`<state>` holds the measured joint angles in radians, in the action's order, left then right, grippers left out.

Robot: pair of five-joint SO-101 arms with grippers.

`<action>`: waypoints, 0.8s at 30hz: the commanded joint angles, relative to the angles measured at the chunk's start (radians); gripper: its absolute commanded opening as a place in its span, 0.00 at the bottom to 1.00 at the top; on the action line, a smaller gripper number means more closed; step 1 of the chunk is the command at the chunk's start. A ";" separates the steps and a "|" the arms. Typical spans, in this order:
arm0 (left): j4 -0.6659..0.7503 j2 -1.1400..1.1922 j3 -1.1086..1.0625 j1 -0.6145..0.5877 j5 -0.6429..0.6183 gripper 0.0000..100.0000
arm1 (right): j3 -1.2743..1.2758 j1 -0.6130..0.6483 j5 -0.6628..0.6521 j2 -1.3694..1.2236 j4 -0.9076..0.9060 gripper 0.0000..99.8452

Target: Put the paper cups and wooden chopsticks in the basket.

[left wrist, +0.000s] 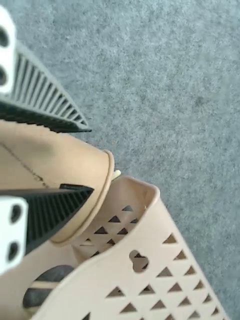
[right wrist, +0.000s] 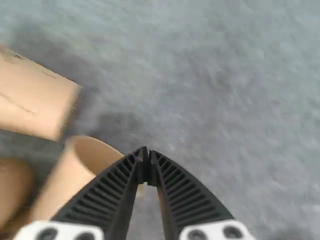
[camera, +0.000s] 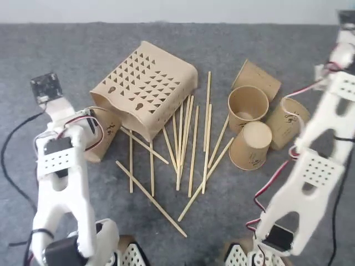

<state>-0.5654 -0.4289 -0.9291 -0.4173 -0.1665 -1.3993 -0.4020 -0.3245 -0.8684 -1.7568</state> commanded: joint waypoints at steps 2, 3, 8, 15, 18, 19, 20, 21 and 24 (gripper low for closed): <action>-0.193 -0.107 0.156 0.044 0.058 0.17 | 0.017 -0.107 -0.037 0.120 -0.044 0.01; -0.230 -0.114 0.186 0.052 0.061 0.17 | 0.017 -0.124 -0.037 0.120 -0.044 0.01; -0.405 -0.058 0.383 0.074 0.061 0.17 | 0.075 -0.193 -0.051 0.136 -0.045 0.01; -0.623 0.193 0.677 0.069 0.084 0.17 | 0.390 -0.220 -0.092 0.377 -0.041 0.01; -0.637 0.295 0.745 0.074 0.124 0.17 | 0.554 -0.217 -0.092 0.515 -0.035 0.01; -0.634 0.325 0.762 0.075 0.143 0.17 | 0.600 -0.214 -0.092 0.555 -0.033 0.01; -0.632 0.354 0.782 0.078 0.161 0.17 | 0.652 -0.213 -0.092 0.590 -0.025 0.01; -0.629 0.385 0.805 0.084 0.178 0.17 | 0.704 -0.213 -0.092 0.622 -0.013 0.01; -0.601 0.453 0.845 0.095 0.224 0.17 | 0.881 -0.211 -0.092 0.705 0.073 0.01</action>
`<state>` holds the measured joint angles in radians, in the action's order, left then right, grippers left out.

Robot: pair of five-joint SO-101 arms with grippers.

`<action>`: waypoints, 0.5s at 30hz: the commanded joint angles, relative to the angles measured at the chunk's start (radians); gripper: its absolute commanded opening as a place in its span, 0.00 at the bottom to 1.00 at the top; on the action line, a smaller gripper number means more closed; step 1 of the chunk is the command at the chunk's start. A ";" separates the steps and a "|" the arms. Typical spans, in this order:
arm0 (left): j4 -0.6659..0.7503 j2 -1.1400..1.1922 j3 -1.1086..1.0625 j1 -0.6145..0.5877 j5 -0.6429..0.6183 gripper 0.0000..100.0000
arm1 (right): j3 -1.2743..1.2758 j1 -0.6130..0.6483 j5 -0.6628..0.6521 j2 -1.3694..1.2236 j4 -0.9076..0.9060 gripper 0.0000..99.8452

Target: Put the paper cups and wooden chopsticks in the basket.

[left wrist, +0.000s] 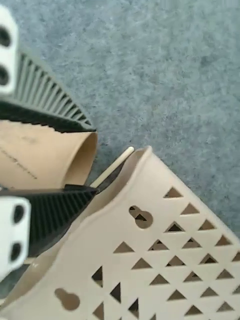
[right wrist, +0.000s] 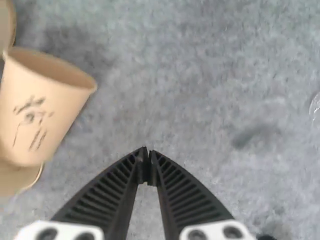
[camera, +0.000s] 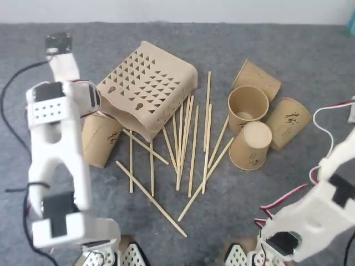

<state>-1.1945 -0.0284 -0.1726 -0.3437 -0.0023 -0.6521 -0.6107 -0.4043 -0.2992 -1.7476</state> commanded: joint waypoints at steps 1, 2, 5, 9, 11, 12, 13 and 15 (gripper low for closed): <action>0.043 0.069 0.090 0.023 0.083 0.17 | 0.201 -0.002 -0.012 0.160 0.108 0.01; 0.066 0.089 0.090 0.025 0.109 0.17 | 0.273 -0.004 -0.012 0.186 0.151 0.01; 0.117 0.147 0.088 0.021 0.178 0.17 | 0.493 -0.004 -0.029 0.280 0.285 0.01; 0.143 0.209 0.090 0.017 0.265 0.17 | 0.773 -0.001 -0.041 0.438 0.473 0.01; 0.195 0.236 0.088 0.018 0.287 0.17 | 0.902 0.010 -0.041 0.526 0.558 0.01; 0.229 0.250 0.088 0.018 0.296 0.17 | 0.970 0.013 -0.041 0.573 0.595 0.01; 0.264 0.265 0.088 0.020 0.301 0.17 | 1.036 0.015 -0.041 0.621 0.633 0.01; 0.328 0.290 0.088 0.021 0.308 0.17 | 1.165 0.025 -0.041 0.717 0.710 0.01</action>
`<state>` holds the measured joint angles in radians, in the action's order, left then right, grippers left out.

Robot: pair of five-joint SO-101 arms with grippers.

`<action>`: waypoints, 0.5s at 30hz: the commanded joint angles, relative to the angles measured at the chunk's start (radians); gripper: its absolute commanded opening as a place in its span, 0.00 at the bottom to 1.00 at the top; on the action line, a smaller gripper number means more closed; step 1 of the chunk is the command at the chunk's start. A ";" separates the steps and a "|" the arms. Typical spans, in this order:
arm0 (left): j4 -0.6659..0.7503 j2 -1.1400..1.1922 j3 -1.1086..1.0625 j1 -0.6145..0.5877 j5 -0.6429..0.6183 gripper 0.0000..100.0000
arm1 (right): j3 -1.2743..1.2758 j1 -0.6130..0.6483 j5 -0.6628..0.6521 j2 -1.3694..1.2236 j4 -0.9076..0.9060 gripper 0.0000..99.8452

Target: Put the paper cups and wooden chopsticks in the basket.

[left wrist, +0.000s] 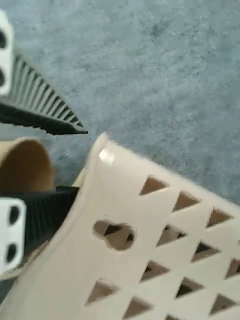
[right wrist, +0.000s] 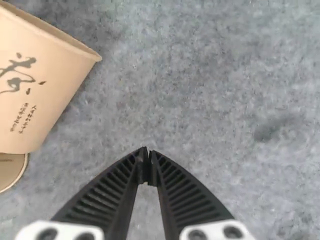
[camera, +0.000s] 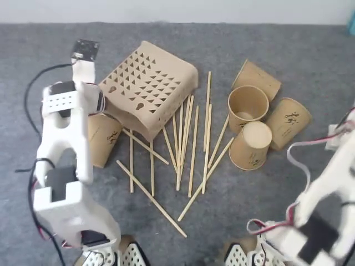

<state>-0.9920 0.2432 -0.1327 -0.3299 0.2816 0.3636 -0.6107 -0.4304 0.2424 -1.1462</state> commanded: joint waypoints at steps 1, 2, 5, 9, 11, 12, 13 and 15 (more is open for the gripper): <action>0.160 0.028 0.048 0.009 0.026 0.17 | 0.212 0.031 -0.015 0.223 0.145 0.01; 0.192 0.037 0.048 0.009 0.026 0.16 | 0.276 0.038 -0.017 0.272 0.180 0.01; 0.270 0.057 0.048 0.011 0.026 0.16 | 0.439 0.061 -0.017 0.395 0.262 0.01; 0.336 0.069 0.047 0.025 0.020 0.16 | 0.606 0.122 -0.038 0.506 0.335 0.01; 0.361 0.071 0.047 0.031 0.018 0.16 | 0.669 0.162 -0.040 0.536 0.364 0.01; 0.384 0.072 0.045 0.032 0.018 0.16 | 0.695 0.183 -0.037 0.549 0.378 0.01; 0.422 0.072 0.031 0.038 0.018 0.16 | 0.720 0.205 -0.037 0.562 0.387 0.01; 0.557 0.064 -0.030 0.048 0.018 0.16 | 0.758 0.251 -0.034 0.581 0.395 0.01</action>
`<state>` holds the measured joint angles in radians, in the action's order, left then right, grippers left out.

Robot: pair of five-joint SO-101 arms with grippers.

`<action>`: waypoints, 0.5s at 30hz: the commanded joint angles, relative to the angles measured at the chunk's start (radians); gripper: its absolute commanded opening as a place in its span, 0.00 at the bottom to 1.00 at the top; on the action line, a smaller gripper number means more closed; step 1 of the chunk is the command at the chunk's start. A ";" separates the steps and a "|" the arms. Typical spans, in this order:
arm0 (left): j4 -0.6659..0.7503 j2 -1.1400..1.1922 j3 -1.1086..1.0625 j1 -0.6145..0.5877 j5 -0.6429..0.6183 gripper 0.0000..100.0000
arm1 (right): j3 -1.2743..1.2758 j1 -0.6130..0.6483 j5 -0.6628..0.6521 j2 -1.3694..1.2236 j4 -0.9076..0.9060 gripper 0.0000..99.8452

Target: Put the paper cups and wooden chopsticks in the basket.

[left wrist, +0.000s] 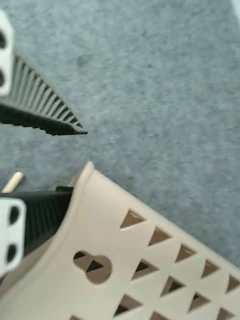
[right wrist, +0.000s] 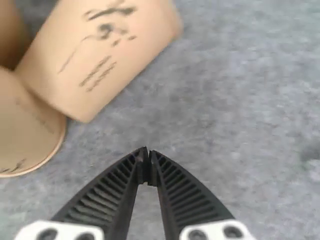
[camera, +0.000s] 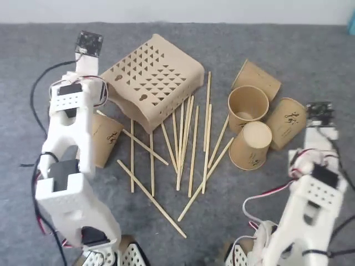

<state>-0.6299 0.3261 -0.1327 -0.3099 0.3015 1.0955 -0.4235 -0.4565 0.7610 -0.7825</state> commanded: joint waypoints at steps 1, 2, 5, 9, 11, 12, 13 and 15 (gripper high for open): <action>0.287 -0.018 -0.070 0.031 -0.002 0.16 | 0.041 0.091 -0.008 0.068 0.033 0.01; 0.388 -0.020 -0.108 0.041 -0.005 0.16 | 0.060 0.117 0.000 0.073 0.041 0.01; 0.677 -0.009 -0.220 0.072 -0.083 0.11 | 0.127 0.188 0.041 0.076 0.102 0.01; 1.043 0.052 -0.358 0.138 -0.267 0.06 | 0.193 0.246 0.031 0.076 0.173 0.01; 1.166 0.112 -0.375 0.166 -0.345 0.05 | 0.196 0.243 0.021 0.076 0.176 0.01; 1.198 0.144 -0.374 0.176 -0.377 0.04 | 0.201 0.243 0.014 0.076 0.176 0.01; 1.220 0.172 -0.369 0.187 -0.402 0.04 | 0.203 0.246 0.009 0.073 0.174 0.01; 1.240 0.224 -0.354 0.204 -0.420 0.04 | 0.203 0.246 0.009 0.067 0.176 0.01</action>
<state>0.4933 0.4994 -0.5040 -0.1611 -0.0407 1.3011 -0.1872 -0.4304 0.8055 -0.6276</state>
